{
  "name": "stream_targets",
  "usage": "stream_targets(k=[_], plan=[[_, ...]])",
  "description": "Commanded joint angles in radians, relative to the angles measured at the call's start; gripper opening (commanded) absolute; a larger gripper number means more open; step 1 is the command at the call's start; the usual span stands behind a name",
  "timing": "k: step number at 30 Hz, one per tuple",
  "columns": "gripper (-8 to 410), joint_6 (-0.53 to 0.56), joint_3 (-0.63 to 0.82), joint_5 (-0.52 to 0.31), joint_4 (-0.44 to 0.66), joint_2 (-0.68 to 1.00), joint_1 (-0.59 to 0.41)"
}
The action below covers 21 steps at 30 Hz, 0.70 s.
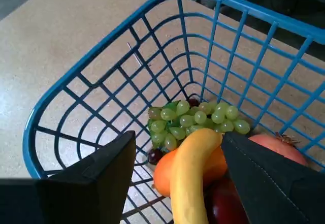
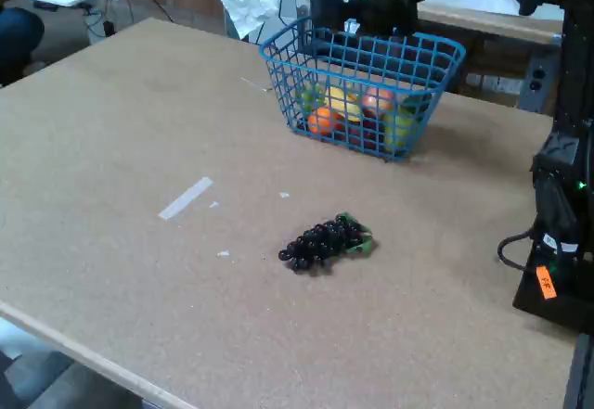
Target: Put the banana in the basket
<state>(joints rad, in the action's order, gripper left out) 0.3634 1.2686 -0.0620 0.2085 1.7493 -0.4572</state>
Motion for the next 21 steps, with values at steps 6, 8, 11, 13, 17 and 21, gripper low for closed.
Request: stream_targets(k=[6, 8, 11, 13, 17, 21], plan=[[234, -0.001, 0.000, 0.002, 0.030, -0.009, 0.000], [234, -0.001, 0.000, 0.002, 0.029, -0.009, 0.000], [234, -0.001, 0.000, 0.002, 0.028, -0.009, 0.000], [234, -0.001, 0.000, 0.002, 0.028, -0.009, 0.000], [234, -0.001, 0.000, 0.002, 0.028, -0.009, 0.000], [234, -0.001, 0.000, 0.002, 0.028, -0.009, 0.000]])
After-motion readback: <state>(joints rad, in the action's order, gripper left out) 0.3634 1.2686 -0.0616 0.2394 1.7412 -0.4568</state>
